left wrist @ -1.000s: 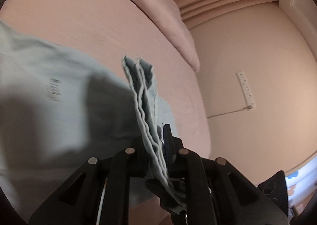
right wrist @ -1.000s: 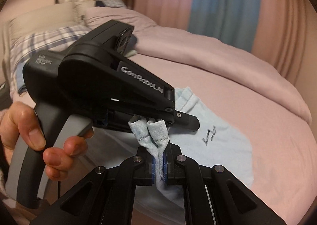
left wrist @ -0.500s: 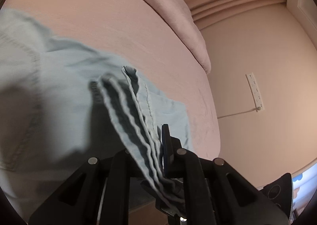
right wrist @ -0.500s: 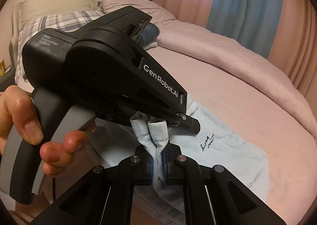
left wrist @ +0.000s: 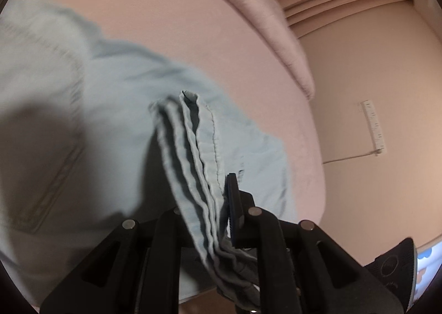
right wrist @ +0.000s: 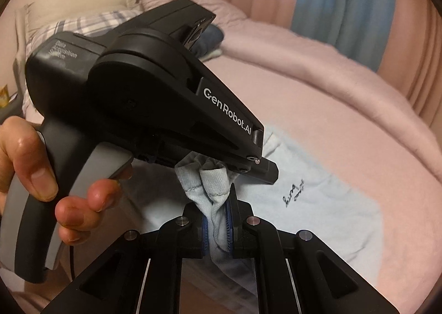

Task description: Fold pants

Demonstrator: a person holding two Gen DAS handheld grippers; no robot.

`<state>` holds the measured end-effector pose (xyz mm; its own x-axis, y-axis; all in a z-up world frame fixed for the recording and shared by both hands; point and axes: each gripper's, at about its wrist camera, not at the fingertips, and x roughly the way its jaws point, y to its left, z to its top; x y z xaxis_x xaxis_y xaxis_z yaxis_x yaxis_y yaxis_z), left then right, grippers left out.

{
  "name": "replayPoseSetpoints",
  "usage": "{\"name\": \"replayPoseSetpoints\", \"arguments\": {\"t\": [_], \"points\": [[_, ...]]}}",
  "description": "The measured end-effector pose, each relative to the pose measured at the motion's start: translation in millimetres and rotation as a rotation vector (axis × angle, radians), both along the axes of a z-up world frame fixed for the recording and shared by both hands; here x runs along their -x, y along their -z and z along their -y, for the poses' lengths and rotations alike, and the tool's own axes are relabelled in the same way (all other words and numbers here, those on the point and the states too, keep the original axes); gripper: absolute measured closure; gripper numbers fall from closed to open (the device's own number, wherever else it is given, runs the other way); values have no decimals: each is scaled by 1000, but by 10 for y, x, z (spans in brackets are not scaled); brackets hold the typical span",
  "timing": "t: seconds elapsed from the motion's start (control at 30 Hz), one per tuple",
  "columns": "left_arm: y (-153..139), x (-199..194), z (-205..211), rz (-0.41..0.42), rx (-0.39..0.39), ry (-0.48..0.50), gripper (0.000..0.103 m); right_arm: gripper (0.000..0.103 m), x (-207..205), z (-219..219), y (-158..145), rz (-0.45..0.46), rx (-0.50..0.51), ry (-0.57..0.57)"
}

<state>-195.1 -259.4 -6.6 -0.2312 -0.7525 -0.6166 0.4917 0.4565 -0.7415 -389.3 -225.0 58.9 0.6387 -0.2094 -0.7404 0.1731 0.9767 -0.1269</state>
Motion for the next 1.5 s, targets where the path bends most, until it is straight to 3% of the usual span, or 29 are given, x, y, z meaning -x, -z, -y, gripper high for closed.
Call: {"name": "replayPoseSetpoints", "arguments": {"t": [0.03,0.07,0.13,0.2,0.23,0.3,0.37,0.47,0.53,0.63,0.67,0.7,0.77,0.83,0.87,0.93,1.0,1.1,1.23,1.37,1.43,1.5], "points": [[20,-6,-21,11,-22,-8,86,92,-14,18,36,-25,-31,-9],[33,-25,-54,30,-49,-23,77,86,-24,50,75,-59,-72,-21],[-8,-73,-125,37,-50,-39,66,84,32,147,66,-84,-164,-25],[-140,-109,-238,98,-45,-55,52,83,195,300,-100,-43,-266,-26],[-236,-119,-297,150,-44,-62,51,83,321,427,-233,0,-305,-13],[-397,-135,-362,205,-9,-69,51,83,487,664,-400,52,-312,45],[-482,-120,-307,200,37,-55,51,83,574,869,-452,42,-279,126],[-513,57,-14,190,79,19,51,83,699,1013,-450,60,-384,139],[-430,199,148,186,69,80,51,83,725,1015,-361,9,-325,171],[-137,372,250,204,2,130,51,83,814,1096,31,-164,-272,242],[18,386,236,209,-40,128,55,83,850,1128,152,-195,-297,239],[168,360,168,185,-36,114,71,83,935,1148,173,-151,-316,221],[251,249,-42,146,23,71,85,83,1011,1215,109,-146,-359,210],[270,123,-230,61,57,45,84,82,962,1318,26,-176,-423,232],[246,81,-305,62,52,46,84,78,914,1356,-28,-174,-449,241],[152,30,-414,111,28,38,79,71,802,1399,-143,-123,-482,210],[25,-9,-480,175,9,21,60,69,750,1276,-99,-91,-497,188],[-155,-114,-577,277,16,-44,44,69,379,1180,-94,-73,-502,142],[2,-312,-660,263,-49,-115,46,69,-57,904,7,-74,-433,104],[68,-240,-621,302,-56,-99,49,69,-260,629,381,-193,-314,72],[56,-245,-625,293,-52,-103,49,68,-283,527,304,-206,-239,44],[68,-219,-725,267,-49,-107,49,68,-310,534,223,-229,-270,46]]}}
